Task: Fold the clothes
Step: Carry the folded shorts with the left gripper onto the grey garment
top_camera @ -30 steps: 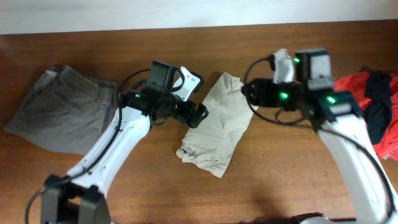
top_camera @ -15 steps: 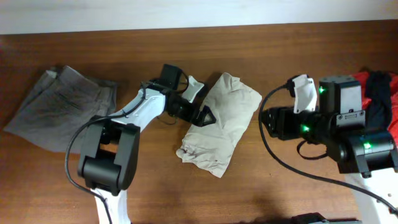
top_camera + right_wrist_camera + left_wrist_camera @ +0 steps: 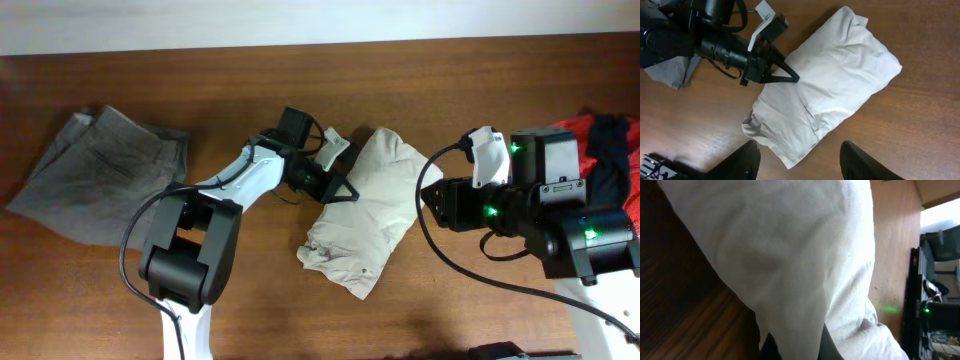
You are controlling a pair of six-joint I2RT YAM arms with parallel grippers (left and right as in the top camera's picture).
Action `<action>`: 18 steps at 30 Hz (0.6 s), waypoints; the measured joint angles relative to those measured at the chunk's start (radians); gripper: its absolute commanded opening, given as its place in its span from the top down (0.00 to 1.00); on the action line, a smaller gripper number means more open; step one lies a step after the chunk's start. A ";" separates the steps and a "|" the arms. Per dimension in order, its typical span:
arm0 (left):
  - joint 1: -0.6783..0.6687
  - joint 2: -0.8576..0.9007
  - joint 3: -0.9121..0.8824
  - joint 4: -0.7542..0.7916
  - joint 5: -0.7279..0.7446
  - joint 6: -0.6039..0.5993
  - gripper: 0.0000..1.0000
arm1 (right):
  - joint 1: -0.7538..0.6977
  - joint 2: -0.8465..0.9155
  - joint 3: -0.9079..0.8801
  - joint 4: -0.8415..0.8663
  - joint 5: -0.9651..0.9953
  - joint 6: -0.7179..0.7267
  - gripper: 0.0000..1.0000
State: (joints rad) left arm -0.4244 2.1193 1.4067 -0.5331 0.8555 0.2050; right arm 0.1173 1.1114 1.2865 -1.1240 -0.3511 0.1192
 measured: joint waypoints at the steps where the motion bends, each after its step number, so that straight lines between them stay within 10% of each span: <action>1: 0.000 0.000 0.000 0.000 0.006 0.001 1.00 | 0.000 0.000 0.000 -0.001 0.000 0.001 0.45; 18: 0.324 -0.005 0.139 0.000 0.194 -0.164 0.99 | 0.000 0.000 0.000 -0.028 0.012 0.000 0.46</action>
State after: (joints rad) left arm -0.1005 2.1147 1.5459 -0.5331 1.0492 0.0414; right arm 0.1173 1.1114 1.2865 -1.1519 -0.3393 0.1196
